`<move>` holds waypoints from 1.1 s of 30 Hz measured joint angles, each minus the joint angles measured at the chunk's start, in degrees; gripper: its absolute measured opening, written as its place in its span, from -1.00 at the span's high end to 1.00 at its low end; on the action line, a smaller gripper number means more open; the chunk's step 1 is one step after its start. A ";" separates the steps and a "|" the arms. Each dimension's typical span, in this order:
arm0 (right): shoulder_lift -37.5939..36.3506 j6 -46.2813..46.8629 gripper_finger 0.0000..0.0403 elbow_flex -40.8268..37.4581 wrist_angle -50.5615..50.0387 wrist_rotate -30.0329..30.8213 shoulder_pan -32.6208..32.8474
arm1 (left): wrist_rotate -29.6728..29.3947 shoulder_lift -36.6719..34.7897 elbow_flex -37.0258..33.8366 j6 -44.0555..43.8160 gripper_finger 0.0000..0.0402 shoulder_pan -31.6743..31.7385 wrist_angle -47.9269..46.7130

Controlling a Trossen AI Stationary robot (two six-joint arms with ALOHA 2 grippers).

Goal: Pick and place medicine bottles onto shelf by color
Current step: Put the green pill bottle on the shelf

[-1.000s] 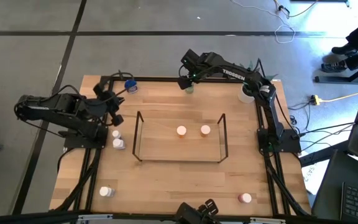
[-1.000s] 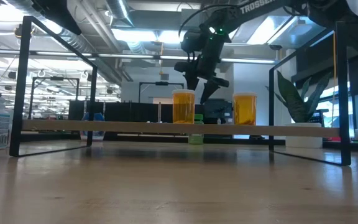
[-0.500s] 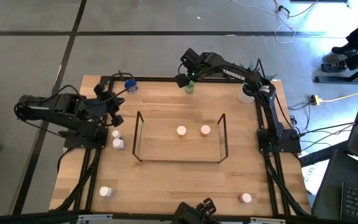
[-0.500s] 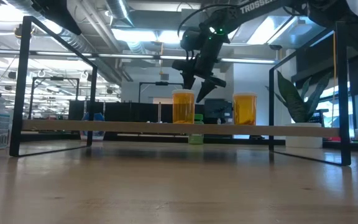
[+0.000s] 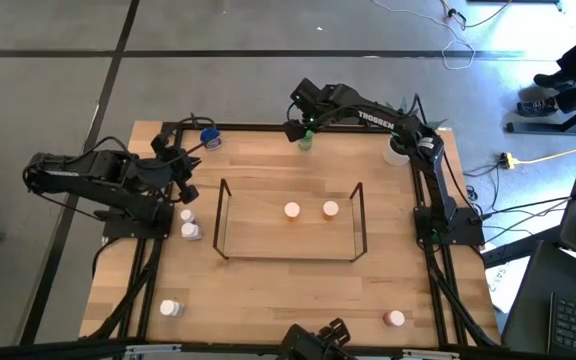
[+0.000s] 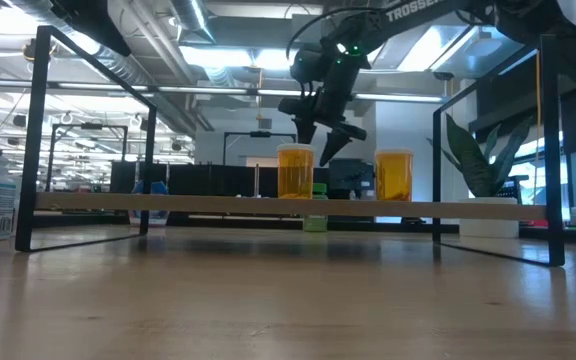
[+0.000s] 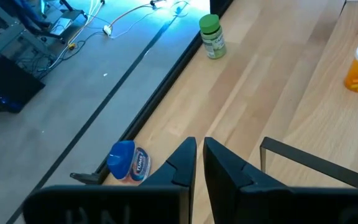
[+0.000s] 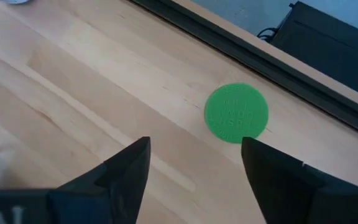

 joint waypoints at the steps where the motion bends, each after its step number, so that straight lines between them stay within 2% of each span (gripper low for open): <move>1: 0.00 0.15 -0.30 0.00 -0.03 0.17 0.00 | 0.00 0.00 0.00 0.00 0.87 0.00 0.00; 7: 0.00 -0.52 -0.59 0.00 -0.06 3.36 -0.02 | 0.00 0.00 0.00 0.00 0.87 0.00 0.00; 10: 0.00 0.02 -0.67 0.00 -0.25 3.50 -0.07 | 0.00 0.00 0.00 0.00 0.87 0.00 0.01; 17: 0.00 -5.99 -0.68 0.02 0.45 4.41 -0.04 | 0.00 0.00 0.00 0.00 0.87 -0.02 0.02; 33: 0.23 -7.54 -0.69 0.04 0.84 4.35 -0.47 | 0.00 0.00 0.00 0.00 0.87 -0.02 0.01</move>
